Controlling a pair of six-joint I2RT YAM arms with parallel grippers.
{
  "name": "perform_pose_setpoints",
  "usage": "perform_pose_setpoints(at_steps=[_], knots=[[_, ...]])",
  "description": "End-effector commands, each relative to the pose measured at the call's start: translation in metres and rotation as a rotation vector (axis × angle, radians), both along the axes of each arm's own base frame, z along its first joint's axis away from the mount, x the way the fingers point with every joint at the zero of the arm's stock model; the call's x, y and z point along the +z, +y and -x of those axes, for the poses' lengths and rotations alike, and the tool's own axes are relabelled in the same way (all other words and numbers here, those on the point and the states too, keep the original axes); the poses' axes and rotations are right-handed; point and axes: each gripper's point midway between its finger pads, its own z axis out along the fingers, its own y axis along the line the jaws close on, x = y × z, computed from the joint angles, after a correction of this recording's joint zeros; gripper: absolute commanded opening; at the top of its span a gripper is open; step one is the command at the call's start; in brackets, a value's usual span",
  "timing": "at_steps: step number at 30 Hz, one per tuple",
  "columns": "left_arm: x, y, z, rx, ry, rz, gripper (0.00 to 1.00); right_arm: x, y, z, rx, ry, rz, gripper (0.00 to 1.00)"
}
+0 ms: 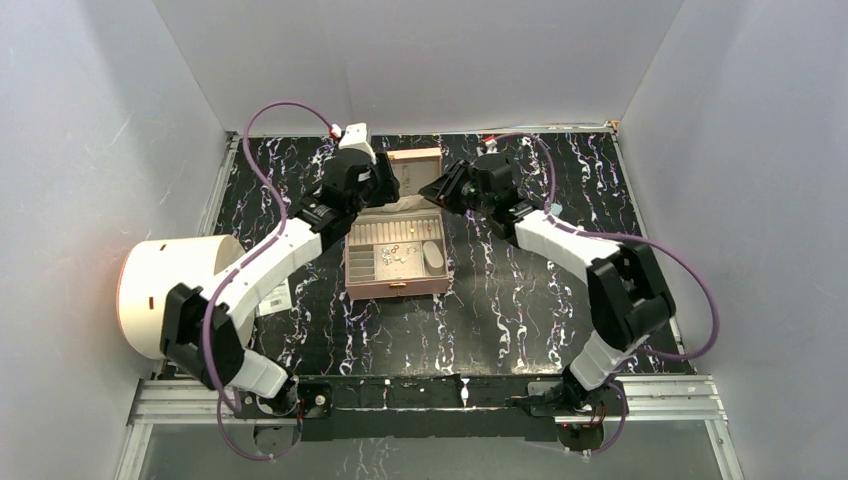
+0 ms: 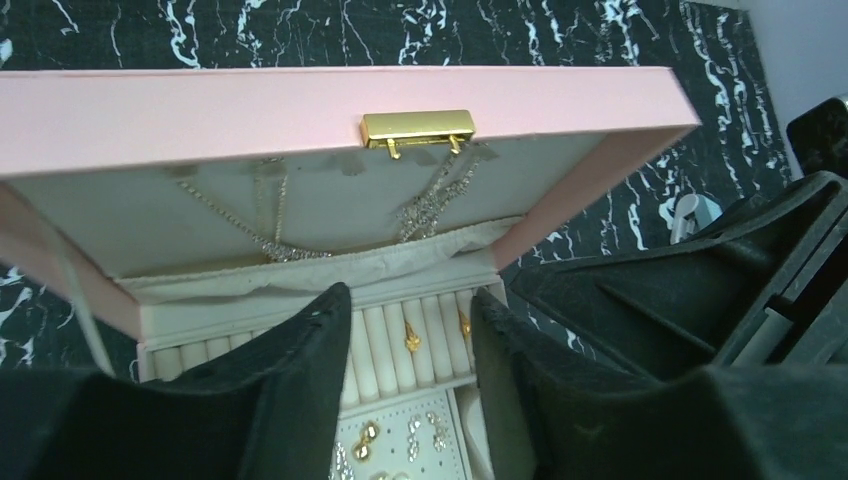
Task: Organize the mixed jewelry
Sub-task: Place the jewelry in the jewelry box, then close the jewelry box at the center of the board.
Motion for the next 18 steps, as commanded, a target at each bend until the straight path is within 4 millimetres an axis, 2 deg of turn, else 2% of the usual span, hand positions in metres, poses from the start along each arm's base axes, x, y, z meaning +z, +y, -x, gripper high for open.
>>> perform_pose_setpoints(at_steps=[1,3,4,6,9,13,18], knots=[[0.045,0.021,0.027,0.018,-0.050,0.041,0.59,0.043,-0.027,0.018,0.019,-0.126,0.072,0.43],[0.056,0.030,0.035,0.031,-0.053,0.046,0.71,0.046,-0.042,0.023,0.021,-0.133,0.134,0.50],[0.062,0.034,0.037,0.038,-0.055,0.052,0.74,0.049,-0.047,0.026,0.027,-0.139,0.158,0.53],[0.071,0.044,0.038,0.059,-0.044,0.070,0.77,0.060,-0.056,0.027,0.036,-0.144,0.201,0.62],[0.076,0.070,0.027,0.150,0.015,0.125,0.79,0.073,-0.069,0.018,0.013,-0.131,0.232,0.72],[0.081,0.092,0.009,0.218,0.038,0.210,0.79,0.096,-0.071,0.002,0.001,-0.164,0.201,0.77],[0.082,0.099,-0.014,0.218,0.049,0.283,0.79,0.112,-0.065,-0.020,0.003,-0.172,0.173,0.78]])
